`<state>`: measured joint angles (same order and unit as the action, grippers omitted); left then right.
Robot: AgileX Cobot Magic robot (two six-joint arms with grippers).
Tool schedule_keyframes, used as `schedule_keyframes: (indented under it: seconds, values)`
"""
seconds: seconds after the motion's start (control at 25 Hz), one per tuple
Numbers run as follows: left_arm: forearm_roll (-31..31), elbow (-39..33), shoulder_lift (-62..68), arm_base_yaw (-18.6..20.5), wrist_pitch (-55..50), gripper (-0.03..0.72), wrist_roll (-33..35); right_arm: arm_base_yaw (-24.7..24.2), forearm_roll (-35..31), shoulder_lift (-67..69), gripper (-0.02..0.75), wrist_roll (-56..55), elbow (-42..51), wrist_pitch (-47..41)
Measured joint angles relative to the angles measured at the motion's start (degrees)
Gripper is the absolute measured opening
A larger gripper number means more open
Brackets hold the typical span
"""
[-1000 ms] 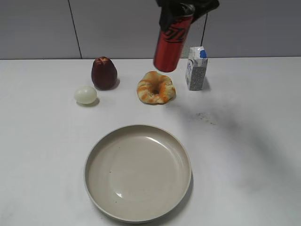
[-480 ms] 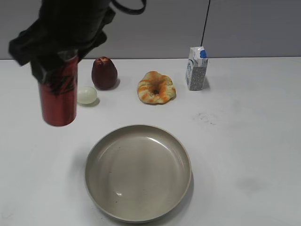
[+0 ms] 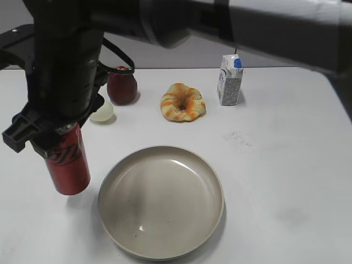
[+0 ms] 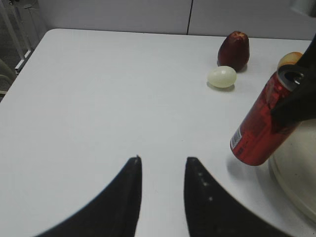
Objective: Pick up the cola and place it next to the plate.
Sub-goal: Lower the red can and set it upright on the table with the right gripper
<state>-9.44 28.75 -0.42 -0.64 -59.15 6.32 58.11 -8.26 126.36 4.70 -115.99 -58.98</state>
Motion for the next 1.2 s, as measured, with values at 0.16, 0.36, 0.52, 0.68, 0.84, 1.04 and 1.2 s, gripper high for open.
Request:
schedule_keyframes:
  seconds: [0.16, 0.36, 0.52, 0.68, 0.84, 1.04, 1.2]
  values:
    - [0.00, 0.00, 0.00, 0.00, 0.00, 0.237, 0.00, 0.00, 0.04, 2.18, 0.503, 0.00, 0.00, 0.27]
    - [0.00, 0.00, 0.00, 0.00, 0.00, 0.235, 0.00, 0.00, 0.17, 3.78, 0.503, 0.00, 0.00, 0.57]
    - [0.00, 0.00, 0.00, 0.00, 0.00, 0.235, 0.00, 0.00, 0.23, 4.66, 0.509, 0.00, 0.00, 0.58]
    - [0.00, 0.00, 0.00, 0.00, 0.00, 0.235, 0.00, 0.00, 0.23, 4.74, 0.571, 0.00, 0.00, 0.72]
    - [0.00, 0.00, 0.00, 0.00, 0.00, 0.235, 0.00, 0.00, 0.18, 4.74, 0.647, 0.00, 0.00, 0.50]
    - [0.00, 0.00, 0.00, 0.00, 0.00, 0.235, 0.00, 0.00, -0.05, 2.37, 0.653, 0.00, 0.00, 0.27]
    - [0.00, 0.00, 0.00, 0.00, 0.00, 0.235, 0.00, -0.58, -0.06, -3.62, 0.653, -0.06, 0.00, 0.07]
